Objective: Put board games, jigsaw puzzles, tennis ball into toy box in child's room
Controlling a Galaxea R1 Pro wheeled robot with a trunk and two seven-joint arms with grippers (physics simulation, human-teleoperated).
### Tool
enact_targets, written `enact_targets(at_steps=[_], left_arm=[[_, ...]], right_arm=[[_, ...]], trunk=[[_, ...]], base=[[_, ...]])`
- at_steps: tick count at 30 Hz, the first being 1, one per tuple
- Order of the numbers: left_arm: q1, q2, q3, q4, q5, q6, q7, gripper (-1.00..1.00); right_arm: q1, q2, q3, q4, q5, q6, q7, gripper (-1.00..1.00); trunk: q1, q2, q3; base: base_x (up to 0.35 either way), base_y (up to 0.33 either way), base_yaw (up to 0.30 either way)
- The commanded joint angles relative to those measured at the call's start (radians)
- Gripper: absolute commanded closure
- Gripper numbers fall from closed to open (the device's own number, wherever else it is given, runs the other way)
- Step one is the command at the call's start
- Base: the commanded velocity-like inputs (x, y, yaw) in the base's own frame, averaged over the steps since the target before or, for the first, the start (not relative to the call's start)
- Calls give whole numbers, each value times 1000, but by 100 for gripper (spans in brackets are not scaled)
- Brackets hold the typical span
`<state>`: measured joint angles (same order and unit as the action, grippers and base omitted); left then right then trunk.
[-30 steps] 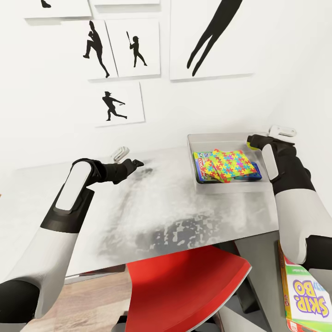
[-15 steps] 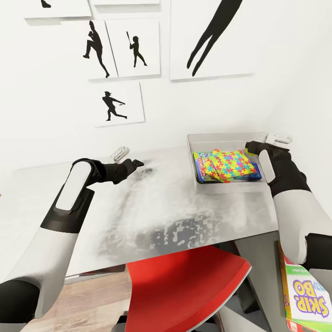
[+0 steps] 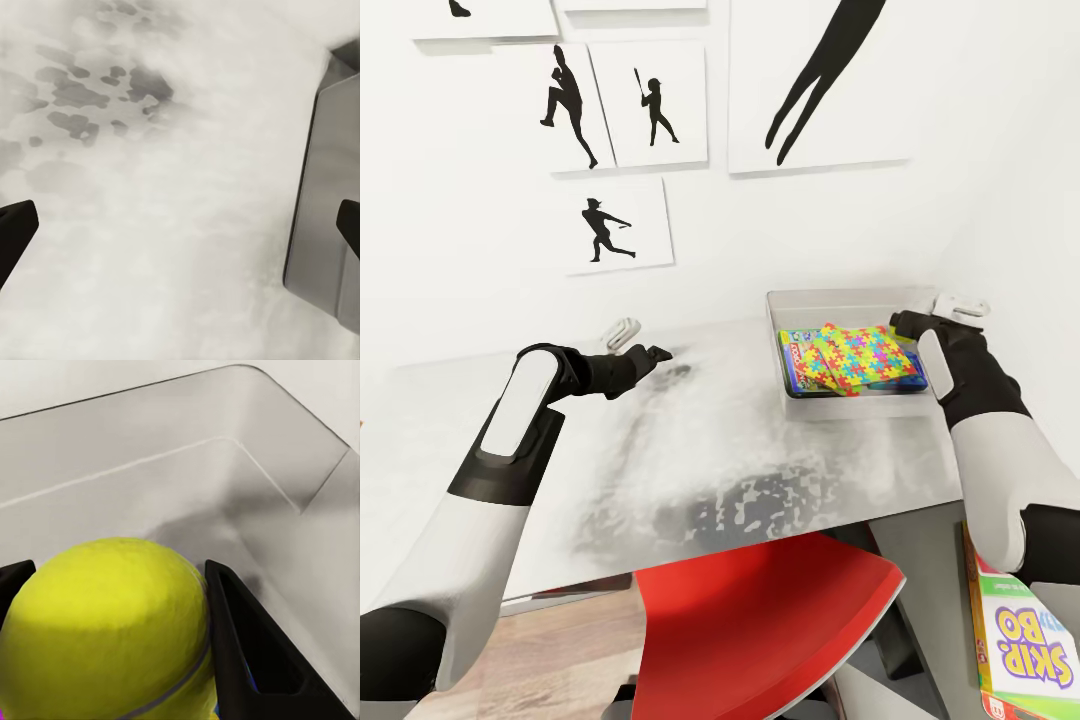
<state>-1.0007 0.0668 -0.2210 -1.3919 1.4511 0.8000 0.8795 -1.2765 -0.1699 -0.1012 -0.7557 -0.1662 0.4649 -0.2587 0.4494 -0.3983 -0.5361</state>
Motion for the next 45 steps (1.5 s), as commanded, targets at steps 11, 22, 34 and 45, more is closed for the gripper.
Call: enact_targets(at_steps=[11, 22, 34, 45], left_arm=[[-1, 1, -1, -1, 11, -1, 10, -100], [0, 1, -1, -2, 11, -1, 10, -100], [0, 1, -1, -2, 11, -1, 10, -100], [0, 1, -1, -2, 11, -1, 10, -100]], right_arm=[[-10, -1, 2, 51, -15, -12, -11, 100], [-13, -2, 2, 59, -15, -23, -14, 100], [-14, -1, 2, 61, -15, -26, -41, 100], [-15, 0, 2, 61, -15, -26, -47, 100]], trunk=[[1, -2, -2], [1, -2, -2], [1, -2, -2], [1, -2, -2]], base=[[0, 0, 0], [0, 0, 0], [0, 0, 0], [0, 0, 0]])
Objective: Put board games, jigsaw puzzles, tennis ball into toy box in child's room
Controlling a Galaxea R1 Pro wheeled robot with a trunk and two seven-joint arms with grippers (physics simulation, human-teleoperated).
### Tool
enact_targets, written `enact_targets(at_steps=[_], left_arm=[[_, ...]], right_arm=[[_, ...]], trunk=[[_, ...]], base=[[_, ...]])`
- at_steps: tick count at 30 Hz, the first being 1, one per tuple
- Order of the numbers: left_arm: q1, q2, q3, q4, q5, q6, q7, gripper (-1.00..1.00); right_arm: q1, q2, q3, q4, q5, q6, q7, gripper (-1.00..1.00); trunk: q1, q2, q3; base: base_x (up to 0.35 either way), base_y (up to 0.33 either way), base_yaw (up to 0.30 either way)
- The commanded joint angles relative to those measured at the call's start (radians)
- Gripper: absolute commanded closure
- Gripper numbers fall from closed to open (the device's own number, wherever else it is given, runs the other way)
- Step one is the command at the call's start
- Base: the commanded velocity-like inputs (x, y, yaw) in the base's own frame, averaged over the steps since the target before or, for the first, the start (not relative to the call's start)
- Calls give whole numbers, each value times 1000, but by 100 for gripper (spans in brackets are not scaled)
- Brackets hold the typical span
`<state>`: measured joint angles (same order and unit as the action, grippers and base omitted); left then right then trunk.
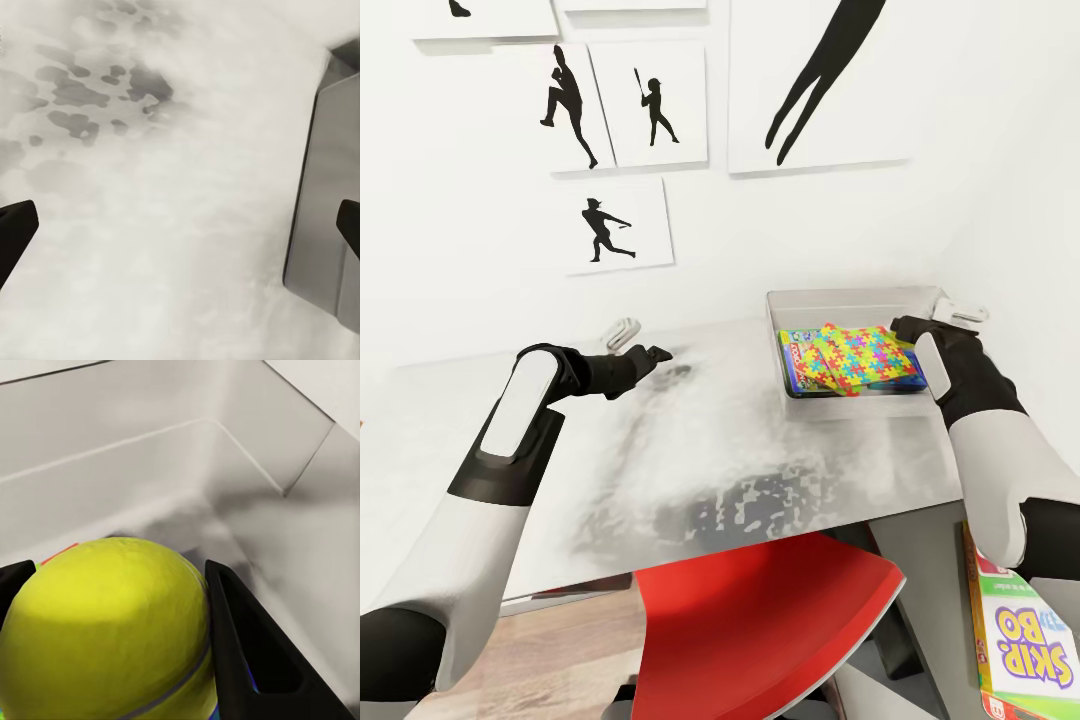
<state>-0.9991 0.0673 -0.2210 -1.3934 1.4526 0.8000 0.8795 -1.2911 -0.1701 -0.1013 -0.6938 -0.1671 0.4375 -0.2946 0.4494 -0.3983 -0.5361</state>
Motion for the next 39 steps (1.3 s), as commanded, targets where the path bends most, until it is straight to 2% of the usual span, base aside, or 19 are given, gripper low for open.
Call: enact_targets(at_steps=[1, 16, 17, 39], left_arm=[[-1, 1, -1, -1, 9, -1, 10, -100], [-1, 1, -3, -1, 9, -1, 10, -100], [-1, 1, -3, -1, 9, 0, 10, -100], [0, 2, -3, -1, 9, -1, 10, -100]], right_arm=[[-1, 0, 2, -1, -14, 1, -11, 100], [-2, -2, 2, -1, -14, 0, -12, 100], [-2, -2, 2, -1, -14, 0, -12, -100], [-2, -2, 2, -10, -14, 0, -18, -100]], trunk=[[1, -2, -2], [1, -2, -2], [1, -2, -2], [1, -2, -2]], base=[[0, 0, 0], [0, 0, 0], [0, 0, 0], [0, 0, 0]])
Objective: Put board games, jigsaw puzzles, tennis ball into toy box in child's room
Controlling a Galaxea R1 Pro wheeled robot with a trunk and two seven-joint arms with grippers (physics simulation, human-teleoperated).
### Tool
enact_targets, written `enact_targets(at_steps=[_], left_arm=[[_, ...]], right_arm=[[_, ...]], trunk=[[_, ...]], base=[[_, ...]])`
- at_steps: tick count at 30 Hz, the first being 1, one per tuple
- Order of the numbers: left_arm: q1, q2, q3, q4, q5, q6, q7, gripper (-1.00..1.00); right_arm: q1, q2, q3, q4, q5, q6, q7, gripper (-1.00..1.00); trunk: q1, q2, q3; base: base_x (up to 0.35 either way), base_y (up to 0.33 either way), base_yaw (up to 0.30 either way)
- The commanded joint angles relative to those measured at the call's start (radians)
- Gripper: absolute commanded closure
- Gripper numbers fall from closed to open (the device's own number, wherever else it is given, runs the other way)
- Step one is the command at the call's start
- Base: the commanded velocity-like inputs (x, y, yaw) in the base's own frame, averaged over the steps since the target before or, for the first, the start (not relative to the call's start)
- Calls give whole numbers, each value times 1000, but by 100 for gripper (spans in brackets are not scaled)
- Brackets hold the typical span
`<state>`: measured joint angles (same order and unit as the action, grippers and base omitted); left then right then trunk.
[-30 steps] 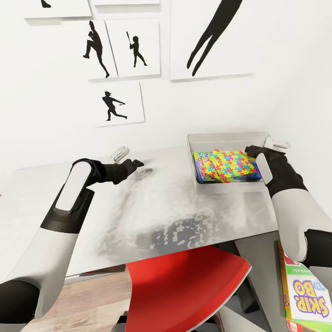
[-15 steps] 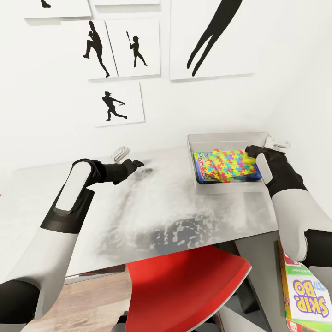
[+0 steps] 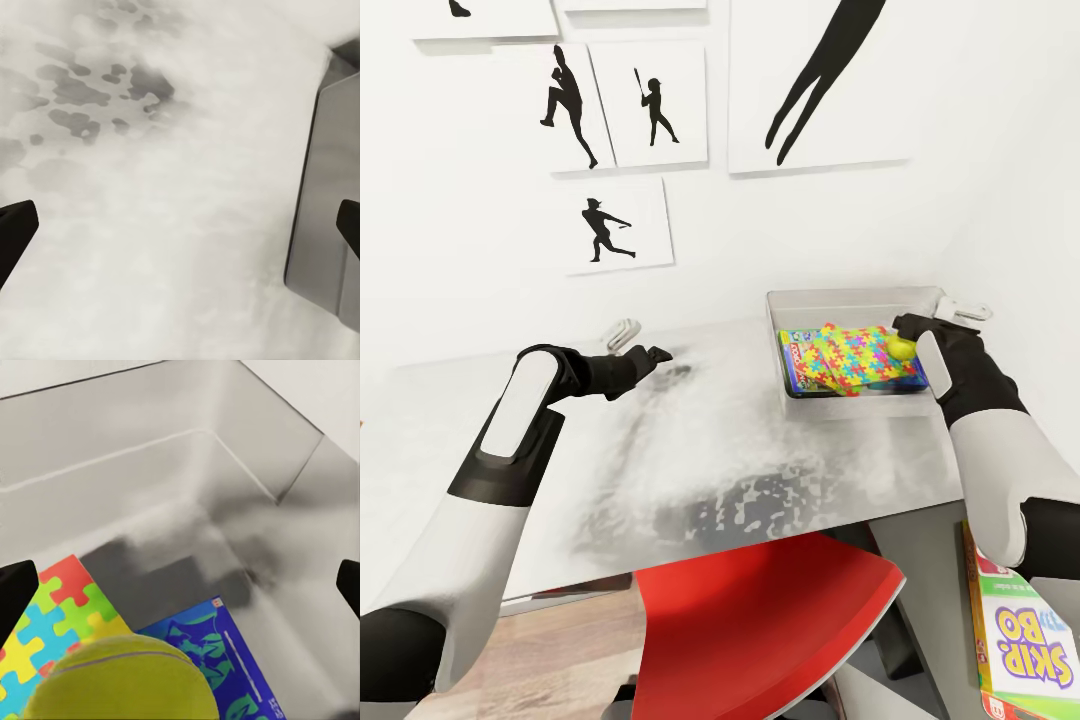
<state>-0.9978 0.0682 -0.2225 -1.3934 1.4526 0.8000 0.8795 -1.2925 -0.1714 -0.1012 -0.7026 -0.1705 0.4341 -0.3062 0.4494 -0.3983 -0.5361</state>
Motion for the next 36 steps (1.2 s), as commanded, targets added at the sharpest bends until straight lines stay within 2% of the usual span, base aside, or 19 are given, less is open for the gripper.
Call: enact_targets(at_steps=[1, 8, 13, 19, 20, 27, 28, 32, 35, 36], left_arm=[[-1, 1, -1, -1, 9, 0, 10, -100], [0, 1, -1, -1, 9, -1, 10, -100], [2, 1, -2, -1, 9, -1, 10, -100], [6, 1, -3, -1, 9, -1, 10, -100], [6, 1, -3, -1, 9, -1, 10, -100], [13, 2, -2, -1, 9, -1, 8, -100], [13, 2, -2, -1, 9, -1, 8, -100], [33, 1, -2, -7, 8, -1, 4, -100], [46, 2, -2, -22, 7, -1, 3, -100], [46, 2, -2, -22, 7, -1, 3, -100]], right_arm=[[-1, 0, 1, -3, -11, 3, -7, -100], [0, -1, 1, -16, -11, 3, -7, -100], [6, -3, 0, -73, -12, 6, -5, -100], [34, -7, -13, -236, -13, 39, -4, -100], [34, -7, -13, -236, -13, 39, -4, -100], [75, -22, -83, -468, -16, 201, 4, -100], [75, -22, -83, -468, -16, 201, 4, -100], [117, -29, -131, -621, -17, 283, 10, -100], [170, -37, -164, -741, -18, 326, 16, -100], [170, -37, -164, -741, -18, 326, 16, -100]], trunk=[[1, -2, -2], [1, -2, -2], [1, -2, -2], [1, -2, -2], [1, -2, -2], [1, -2, -2], [1, -2, -2], [1, -2, -2], [1, -2, -2], [1, -2, -2]], base=[[0, 0, 0], [0, 0, 0], [0, 0, 0], [0, 0, 0], [0, 0, 0], [0, 0, 0], [0, 0, 0], [0, 0, 0], [0, 0, 0], [0, 0, 0]])
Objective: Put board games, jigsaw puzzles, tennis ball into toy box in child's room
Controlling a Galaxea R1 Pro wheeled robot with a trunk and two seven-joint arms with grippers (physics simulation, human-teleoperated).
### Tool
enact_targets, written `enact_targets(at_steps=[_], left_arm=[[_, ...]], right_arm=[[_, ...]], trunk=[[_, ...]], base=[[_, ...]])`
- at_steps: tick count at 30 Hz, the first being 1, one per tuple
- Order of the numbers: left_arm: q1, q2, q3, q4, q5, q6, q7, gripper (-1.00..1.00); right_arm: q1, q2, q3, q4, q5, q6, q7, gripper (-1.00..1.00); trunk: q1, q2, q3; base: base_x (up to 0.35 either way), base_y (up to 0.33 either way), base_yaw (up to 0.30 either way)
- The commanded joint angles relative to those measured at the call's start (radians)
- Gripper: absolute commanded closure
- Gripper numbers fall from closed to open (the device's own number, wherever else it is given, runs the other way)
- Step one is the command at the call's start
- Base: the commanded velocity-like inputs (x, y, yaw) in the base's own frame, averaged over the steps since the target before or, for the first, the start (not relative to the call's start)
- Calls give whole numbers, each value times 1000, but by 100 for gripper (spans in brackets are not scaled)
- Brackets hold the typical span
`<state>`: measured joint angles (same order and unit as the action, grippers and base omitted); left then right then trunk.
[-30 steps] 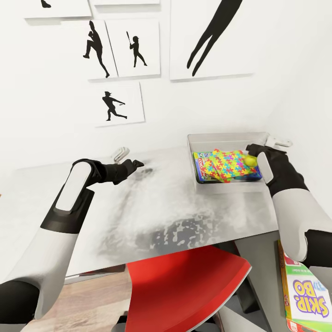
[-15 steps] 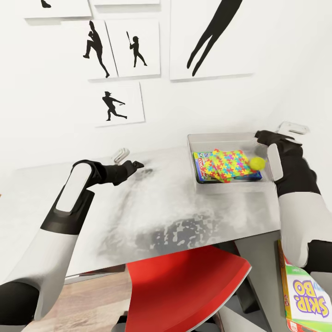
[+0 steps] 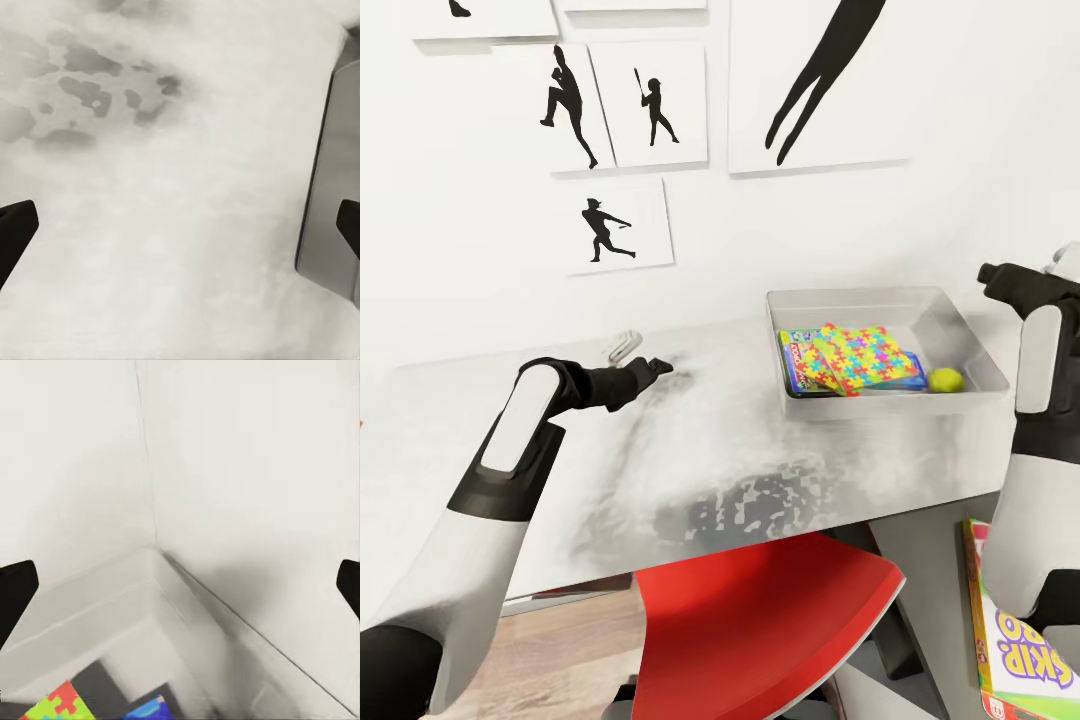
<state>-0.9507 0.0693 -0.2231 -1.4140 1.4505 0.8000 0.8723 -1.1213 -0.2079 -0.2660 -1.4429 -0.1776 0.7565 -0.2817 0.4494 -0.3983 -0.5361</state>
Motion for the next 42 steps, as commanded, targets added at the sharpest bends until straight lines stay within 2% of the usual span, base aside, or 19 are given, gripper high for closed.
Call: enact_targets(at_steps=[1, 7, 14, 23, 42], left_arm=[[3, 1, -2, -8, 9, -1, 10, -100], [29, 3, 0, -68, 8, -2, 10, -100], [54, 3, -1, -106, 4, -3, 9, -100], [63, 3, -1, -115, 3, -3, 8, -100], [65, 3, -1, -120, 9, -4, 5, -100]], right_arm=[[22, -4, -8, -35, -11, 13, -6, -100], [176, -37, -43, -135, -12, 41, 31, -100], [242, -52, -58, -162, -12, 44, 88, -100], [260, -58, -80, -169, -12, 45, 109, -100], [258, -63, -90, -171, -12, 46, 115, -100]], trunk=[[1, -2, -2], [1, -2, -2], [1, -2, -2], [1, -2, -2], [1, -2, -2]], base=[[0, 0, 0], [0, 0, 0], [-1, 0, 0], [-77, 0, 0], [-171, 5, 0]])
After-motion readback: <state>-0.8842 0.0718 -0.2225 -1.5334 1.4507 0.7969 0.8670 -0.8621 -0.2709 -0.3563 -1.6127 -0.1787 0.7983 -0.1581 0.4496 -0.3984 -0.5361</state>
